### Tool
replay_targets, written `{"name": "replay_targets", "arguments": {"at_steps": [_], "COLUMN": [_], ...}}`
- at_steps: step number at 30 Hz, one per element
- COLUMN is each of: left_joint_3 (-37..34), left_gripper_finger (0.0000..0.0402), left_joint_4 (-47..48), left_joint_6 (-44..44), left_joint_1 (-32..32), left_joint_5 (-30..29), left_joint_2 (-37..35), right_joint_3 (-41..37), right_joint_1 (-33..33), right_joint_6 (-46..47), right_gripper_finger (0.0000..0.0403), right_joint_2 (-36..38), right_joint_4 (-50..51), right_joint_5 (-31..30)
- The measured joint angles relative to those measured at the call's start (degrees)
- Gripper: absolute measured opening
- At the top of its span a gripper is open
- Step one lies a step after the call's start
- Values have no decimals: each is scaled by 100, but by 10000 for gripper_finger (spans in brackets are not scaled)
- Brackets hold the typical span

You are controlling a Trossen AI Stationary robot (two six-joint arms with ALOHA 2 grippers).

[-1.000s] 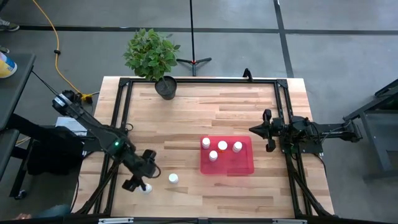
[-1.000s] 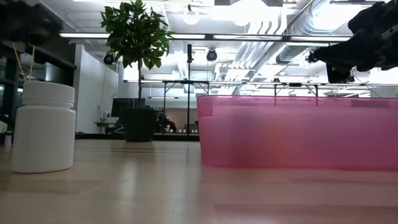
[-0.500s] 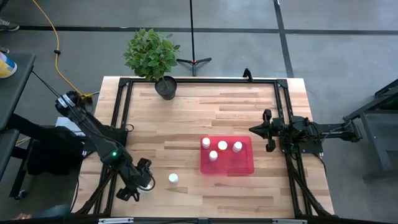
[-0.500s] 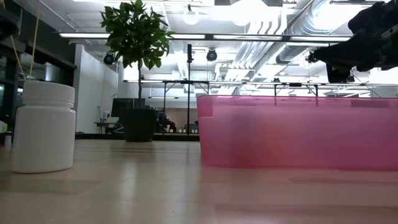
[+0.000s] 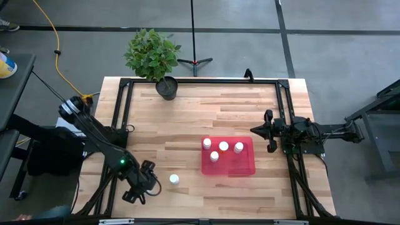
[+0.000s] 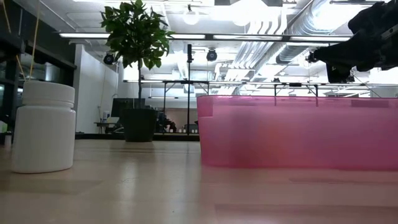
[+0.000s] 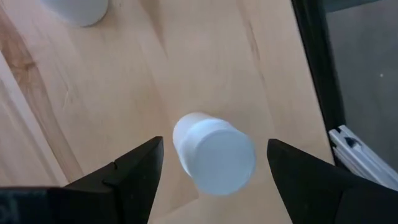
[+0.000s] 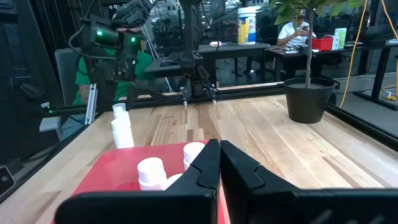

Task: Pick and place pill bottles into a basket
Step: Put the white pill bottle into the pink bin

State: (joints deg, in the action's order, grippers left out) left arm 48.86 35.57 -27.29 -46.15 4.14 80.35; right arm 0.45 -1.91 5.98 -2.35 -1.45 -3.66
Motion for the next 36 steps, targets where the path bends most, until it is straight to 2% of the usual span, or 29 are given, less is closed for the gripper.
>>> {"name": "replay_targets", "arguments": {"at_steps": [18, 31, 36], "left_joint_3": [-2, -2, -2], "left_gripper_finger": [321, 321, 303], "left_joint_4": [-294, -298, -297], "left_joint_6": [2, 330, 555], "left_joint_1": [-2, -2, 0], "left_joint_5": [20, 24, 26], "left_joint_2": [762, 812, 812], "right_joint_3": [0, 0, 0], "right_joint_1": [0, 0, 2], "right_joint_6": [-2, -4, -4], "right_gripper_finger": [2, 1, 4], "right_joint_2": [0, 0, 0], "right_joint_4": [2, 1, 0], "right_joint_5": [2, 1, 2]}}
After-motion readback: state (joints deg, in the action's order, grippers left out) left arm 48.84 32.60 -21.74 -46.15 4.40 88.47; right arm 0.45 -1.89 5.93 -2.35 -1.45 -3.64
